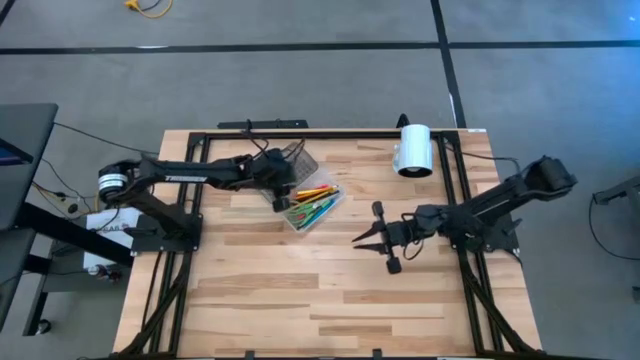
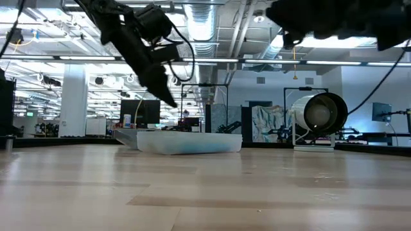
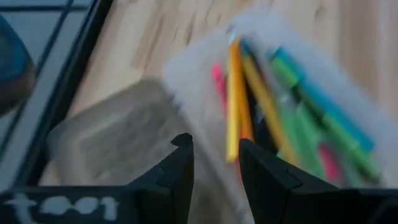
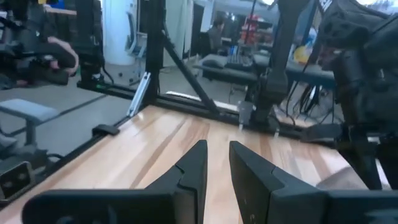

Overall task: Pick & place school supplies into a supply box
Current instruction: Close the transparent supply box

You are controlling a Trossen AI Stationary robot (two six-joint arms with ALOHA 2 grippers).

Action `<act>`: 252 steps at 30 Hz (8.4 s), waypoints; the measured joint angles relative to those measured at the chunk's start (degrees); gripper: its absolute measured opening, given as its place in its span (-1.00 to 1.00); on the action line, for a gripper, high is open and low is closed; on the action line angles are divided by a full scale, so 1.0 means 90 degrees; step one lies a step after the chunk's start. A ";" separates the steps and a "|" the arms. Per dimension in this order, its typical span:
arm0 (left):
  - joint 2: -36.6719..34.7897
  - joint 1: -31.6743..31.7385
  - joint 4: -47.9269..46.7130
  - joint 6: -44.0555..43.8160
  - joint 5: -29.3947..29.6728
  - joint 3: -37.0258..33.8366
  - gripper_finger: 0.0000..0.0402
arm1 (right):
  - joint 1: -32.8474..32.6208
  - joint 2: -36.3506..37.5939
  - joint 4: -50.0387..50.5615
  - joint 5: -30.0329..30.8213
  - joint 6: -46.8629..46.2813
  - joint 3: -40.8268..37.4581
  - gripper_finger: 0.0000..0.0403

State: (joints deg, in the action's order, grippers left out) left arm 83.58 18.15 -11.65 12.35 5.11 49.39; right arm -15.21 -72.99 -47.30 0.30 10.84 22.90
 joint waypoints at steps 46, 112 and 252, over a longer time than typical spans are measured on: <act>0.1825 0.1584 -0.0166 0.0247 0.0164 0.0031 -0.44 | 0.2150 -0.4595 0.1971 0.1641 -0.2512 0.4095 -0.69; -0.0079 -0.2072 -0.3372 -0.1084 0.0705 -0.0017 -0.44 | 0.0003 -0.3293 0.6761 0.3810 -0.2432 0.4092 -0.69; -0.1096 -0.2664 -0.0518 -0.0422 -0.0312 -0.1010 -0.44 | -0.0640 -0.3721 0.6869 0.3198 -0.3986 0.3189 -0.69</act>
State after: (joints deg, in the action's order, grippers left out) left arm 73.71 -5.83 -16.31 8.55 2.31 40.29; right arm -20.97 -106.48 14.52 29.08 -25.04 51.59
